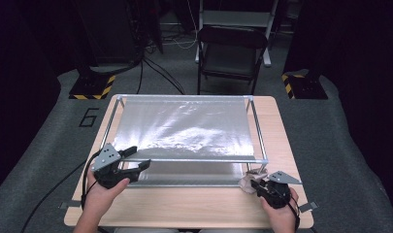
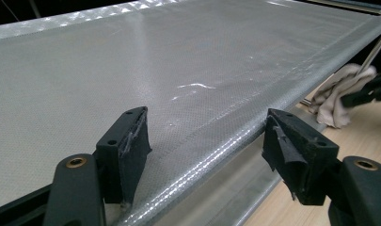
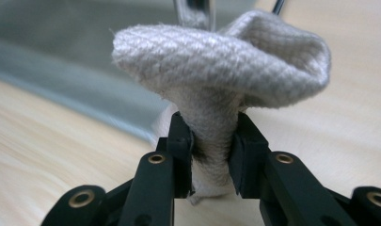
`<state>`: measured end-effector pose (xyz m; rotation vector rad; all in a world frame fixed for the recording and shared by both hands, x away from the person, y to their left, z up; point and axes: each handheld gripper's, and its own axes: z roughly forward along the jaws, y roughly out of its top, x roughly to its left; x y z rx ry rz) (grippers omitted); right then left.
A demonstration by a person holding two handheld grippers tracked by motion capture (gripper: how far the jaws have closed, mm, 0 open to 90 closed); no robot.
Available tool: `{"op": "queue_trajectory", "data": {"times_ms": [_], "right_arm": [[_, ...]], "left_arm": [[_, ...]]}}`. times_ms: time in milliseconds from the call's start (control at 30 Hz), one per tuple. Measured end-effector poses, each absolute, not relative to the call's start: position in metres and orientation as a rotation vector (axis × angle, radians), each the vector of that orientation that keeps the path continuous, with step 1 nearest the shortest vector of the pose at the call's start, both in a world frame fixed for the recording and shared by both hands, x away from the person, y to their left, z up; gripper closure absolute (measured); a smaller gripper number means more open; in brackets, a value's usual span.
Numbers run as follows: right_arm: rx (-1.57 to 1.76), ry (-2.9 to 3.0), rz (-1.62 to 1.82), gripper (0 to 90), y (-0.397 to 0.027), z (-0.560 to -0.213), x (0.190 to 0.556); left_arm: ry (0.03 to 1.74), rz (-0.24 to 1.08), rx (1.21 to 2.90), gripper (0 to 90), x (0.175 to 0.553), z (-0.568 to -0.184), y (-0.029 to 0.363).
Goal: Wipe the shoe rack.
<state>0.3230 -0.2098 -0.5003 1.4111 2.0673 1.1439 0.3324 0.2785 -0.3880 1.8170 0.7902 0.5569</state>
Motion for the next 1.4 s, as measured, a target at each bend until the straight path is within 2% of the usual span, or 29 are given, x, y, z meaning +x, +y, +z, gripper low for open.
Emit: {"op": "queue_trajectory", "data": {"times_ms": [133,333,467,800,1100,1400], "right_arm": [[1.445,2.062,1.176,71.3,-0.214,-0.492,0.323],[1.333,1.898,1.296,70.6,-0.214,-0.443,0.308],[1.369,1.92,1.291,72.1,-0.218,-0.453,0.316],[1.482,1.946,1.153,72.6,-0.229,-0.482,0.31],[1.394,1.909,1.21,78.1,-0.22,-0.46,0.264],[1.391,2.054,1.11,76.2,-0.184,-0.487,0.312]], "left_arm": [[0.783,0.563,1.822,32.0,0.332,-0.388,0.278],[0.78,0.56,1.815,31.9,0.333,-0.389,0.277],[0.78,0.56,1.825,31.8,0.334,-0.388,0.274],[0.749,0.561,1.854,31.8,0.335,-0.387,0.256],[0.718,0.523,1.871,31.8,0.333,-0.386,0.242],[0.71,0.528,1.88,31.9,0.333,-0.386,0.24]]}}
